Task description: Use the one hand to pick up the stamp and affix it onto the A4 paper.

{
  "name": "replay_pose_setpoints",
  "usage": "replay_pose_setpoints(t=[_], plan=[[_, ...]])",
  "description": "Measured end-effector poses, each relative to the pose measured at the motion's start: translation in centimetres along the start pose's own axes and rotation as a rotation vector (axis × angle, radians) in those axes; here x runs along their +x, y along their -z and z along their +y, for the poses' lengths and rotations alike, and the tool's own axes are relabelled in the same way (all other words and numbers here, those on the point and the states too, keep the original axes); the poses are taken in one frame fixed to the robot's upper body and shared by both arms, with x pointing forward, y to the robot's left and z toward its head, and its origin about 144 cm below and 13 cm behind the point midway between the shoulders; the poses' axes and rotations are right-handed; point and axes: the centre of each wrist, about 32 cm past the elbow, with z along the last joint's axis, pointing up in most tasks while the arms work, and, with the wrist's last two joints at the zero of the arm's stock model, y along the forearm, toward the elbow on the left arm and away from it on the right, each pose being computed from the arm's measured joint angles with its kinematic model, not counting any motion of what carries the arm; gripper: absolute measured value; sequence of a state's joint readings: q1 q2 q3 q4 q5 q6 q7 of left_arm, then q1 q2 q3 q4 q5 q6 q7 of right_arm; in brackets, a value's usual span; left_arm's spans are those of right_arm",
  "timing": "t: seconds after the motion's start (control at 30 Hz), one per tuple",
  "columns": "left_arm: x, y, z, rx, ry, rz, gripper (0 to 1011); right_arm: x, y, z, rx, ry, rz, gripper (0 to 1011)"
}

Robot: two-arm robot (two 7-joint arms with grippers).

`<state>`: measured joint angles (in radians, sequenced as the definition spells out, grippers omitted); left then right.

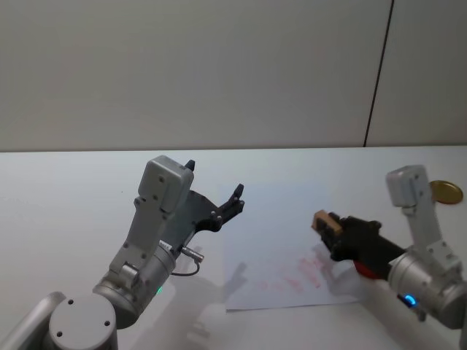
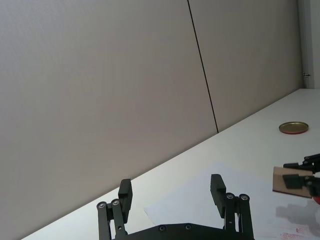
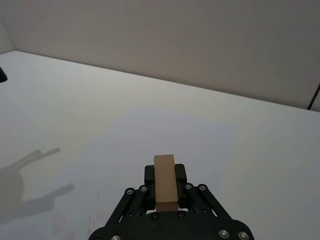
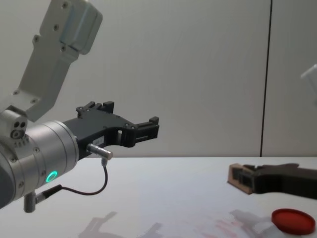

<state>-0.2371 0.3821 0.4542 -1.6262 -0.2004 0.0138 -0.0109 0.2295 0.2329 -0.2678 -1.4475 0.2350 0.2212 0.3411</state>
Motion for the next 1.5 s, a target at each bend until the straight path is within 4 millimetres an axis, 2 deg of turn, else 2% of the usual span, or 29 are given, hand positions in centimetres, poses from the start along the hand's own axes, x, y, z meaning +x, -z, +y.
replay_pose_setpoints(t=[0.27,0.63,1.5], plan=[[0.0,0.0,0.0,0.000,0.000,0.000,993,1.3,-0.5,-0.9,0.011,0.039,-0.016,220],[0.0,0.0,0.0,0.000,0.000,0.000,993,2.5,0.1,-2.3,-0.024,0.072,-0.021,220],[0.0,0.0,0.0,0.000,0.000,0.000,993,3.1,2.4,-4.2,-0.107,0.094,-0.001,220]])
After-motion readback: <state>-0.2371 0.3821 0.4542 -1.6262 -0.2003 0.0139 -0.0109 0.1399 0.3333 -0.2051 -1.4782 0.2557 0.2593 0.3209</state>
